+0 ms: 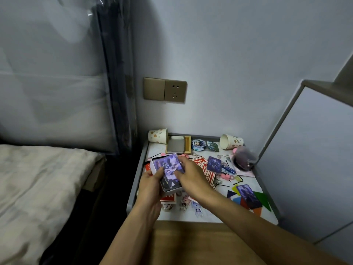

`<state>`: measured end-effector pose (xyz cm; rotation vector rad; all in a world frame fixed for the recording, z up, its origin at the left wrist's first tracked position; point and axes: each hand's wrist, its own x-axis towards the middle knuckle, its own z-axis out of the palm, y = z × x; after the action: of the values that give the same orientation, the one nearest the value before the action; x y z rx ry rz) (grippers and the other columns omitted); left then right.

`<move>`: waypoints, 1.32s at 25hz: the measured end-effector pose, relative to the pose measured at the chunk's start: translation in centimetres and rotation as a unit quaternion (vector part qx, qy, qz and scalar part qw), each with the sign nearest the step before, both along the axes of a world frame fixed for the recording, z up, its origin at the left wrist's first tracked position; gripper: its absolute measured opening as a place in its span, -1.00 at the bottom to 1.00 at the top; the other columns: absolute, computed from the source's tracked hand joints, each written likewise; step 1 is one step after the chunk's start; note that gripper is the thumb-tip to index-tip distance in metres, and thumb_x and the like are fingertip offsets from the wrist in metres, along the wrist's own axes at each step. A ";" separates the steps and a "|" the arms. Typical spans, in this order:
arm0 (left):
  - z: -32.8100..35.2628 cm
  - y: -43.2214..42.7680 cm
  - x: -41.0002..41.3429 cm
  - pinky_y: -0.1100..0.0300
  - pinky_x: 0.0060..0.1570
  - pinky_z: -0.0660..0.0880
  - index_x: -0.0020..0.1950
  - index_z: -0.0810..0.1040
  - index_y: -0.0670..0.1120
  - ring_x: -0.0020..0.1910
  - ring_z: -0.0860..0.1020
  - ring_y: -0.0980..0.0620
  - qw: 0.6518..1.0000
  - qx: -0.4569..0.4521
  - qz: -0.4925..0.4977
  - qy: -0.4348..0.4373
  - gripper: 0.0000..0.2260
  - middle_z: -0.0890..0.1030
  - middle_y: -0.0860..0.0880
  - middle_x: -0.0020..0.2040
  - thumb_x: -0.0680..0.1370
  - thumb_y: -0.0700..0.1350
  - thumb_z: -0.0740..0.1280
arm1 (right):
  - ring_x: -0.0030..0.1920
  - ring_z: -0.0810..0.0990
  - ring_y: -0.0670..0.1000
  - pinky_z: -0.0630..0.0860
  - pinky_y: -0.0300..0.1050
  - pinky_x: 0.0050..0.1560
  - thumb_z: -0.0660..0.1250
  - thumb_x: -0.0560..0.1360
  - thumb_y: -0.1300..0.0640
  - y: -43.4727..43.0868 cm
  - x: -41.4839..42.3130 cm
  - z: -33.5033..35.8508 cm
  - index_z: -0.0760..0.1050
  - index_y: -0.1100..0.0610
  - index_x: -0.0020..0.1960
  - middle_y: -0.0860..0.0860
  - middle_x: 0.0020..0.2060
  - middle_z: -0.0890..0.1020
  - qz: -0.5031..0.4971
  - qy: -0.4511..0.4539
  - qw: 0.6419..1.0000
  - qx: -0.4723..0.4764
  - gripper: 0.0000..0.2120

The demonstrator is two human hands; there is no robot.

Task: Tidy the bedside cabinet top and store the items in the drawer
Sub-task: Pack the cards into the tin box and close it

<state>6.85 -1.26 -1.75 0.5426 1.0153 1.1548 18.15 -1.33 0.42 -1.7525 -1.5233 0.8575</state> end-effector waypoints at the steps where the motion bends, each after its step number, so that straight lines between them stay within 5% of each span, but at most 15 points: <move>1: -0.1 0.1 0.0 0.18 -0.47 0.57 0.12 0.57 -0.21 -0.35 0.68 -0.02 1.000 -0.001 0.004 0.001 -0.85 0.72 -0.14 -0.21 0.62 -0.20 0.25 | 0.07 0.54 -0.06 0.41 -0.44 -0.29 0.23 0.60 0.25 0.1 -0.1 -0.2 0.32 0.05 0.45 0.04 0.26 0.52 -0.003 -0.005 1.000 0.005 -0.56; 9: -0.4 0.2 0.3 0.12 -0.33 0.63 0.20 0.56 -0.24 -0.26 0.69 -0.07 1.000 0.007 -0.006 0.010 -0.79 0.69 -0.25 -0.01 0.63 -0.19 0.25 | 0.17 0.53 -0.01 0.47 -0.42 -0.23 0.32 0.56 0.23 0.3 -0.9 -1.6 0.28 -0.02 0.49 0.03 0.27 0.43 -0.041 0.007 0.999 0.034 -0.46; 21: -0.8 0.0 1.6 0.06 -0.37 0.64 0.22 0.51 -0.28 -0.29 0.69 -0.11 0.999 -0.020 -0.026 0.001 -0.78 0.70 -0.24 -0.06 0.59 -0.25 0.31 | 0.10 0.52 -0.09 0.51 -0.31 -0.05 0.35 0.54 0.13 -0.3 5.8 -2.3 0.42 -0.04 0.36 -0.02 0.23 0.46 -0.088 -0.073 0.991 0.064 -0.60; 27: -1.3 0.1 1.9 0.02 -0.26 0.64 0.19 0.53 -0.28 -0.27 0.70 -0.10 0.998 -0.036 -0.047 -0.008 -0.79 0.71 -0.21 -0.09 0.59 -0.23 0.33 | -0.14 0.51 -0.05 0.55 -0.15 -0.15 0.45 0.46 -0.03 -2.8 19.5 -6.0 0.47 0.12 0.12 0.05 -0.02 0.56 -0.199 -0.308 0.918 -0.150 -0.66; 31: -1.5 0.0 2.4 -0.08 -0.13 0.63 0.12 0.54 -0.27 -0.27 0.70 -0.11 0.998 -0.029 -0.052 -0.016 -0.84 0.72 -0.17 -0.16 0.58 -0.23 0.33 | -0.10 0.49 -0.04 0.46 -0.20 -0.19 0.45 0.42 -0.14 -2.9 20.9 -8.0 0.46 0.12 0.11 0.02 -0.11 0.50 -0.194 -0.343 0.901 -0.181 -0.57; 33: -1.5 0.1 2.4 -0.03 -0.25 0.65 0.09 0.55 -0.25 -0.27 0.71 -0.11 0.998 -0.030 -0.052 -0.018 -0.87 0.72 -0.17 -0.17 0.58 -0.23 0.32 | -0.04 0.54 -0.01 0.56 -0.13 -0.08 0.45 0.43 -0.13 -2.5 20.8 -8.2 0.44 0.12 0.11 0.04 -0.05 0.55 -0.194 -0.336 0.905 -0.176 -0.59</move>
<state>9.23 -1.19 -3.30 0.5199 0.9757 1.0353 38.98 -3.85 -7.79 -2.7039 -1.3689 0.3372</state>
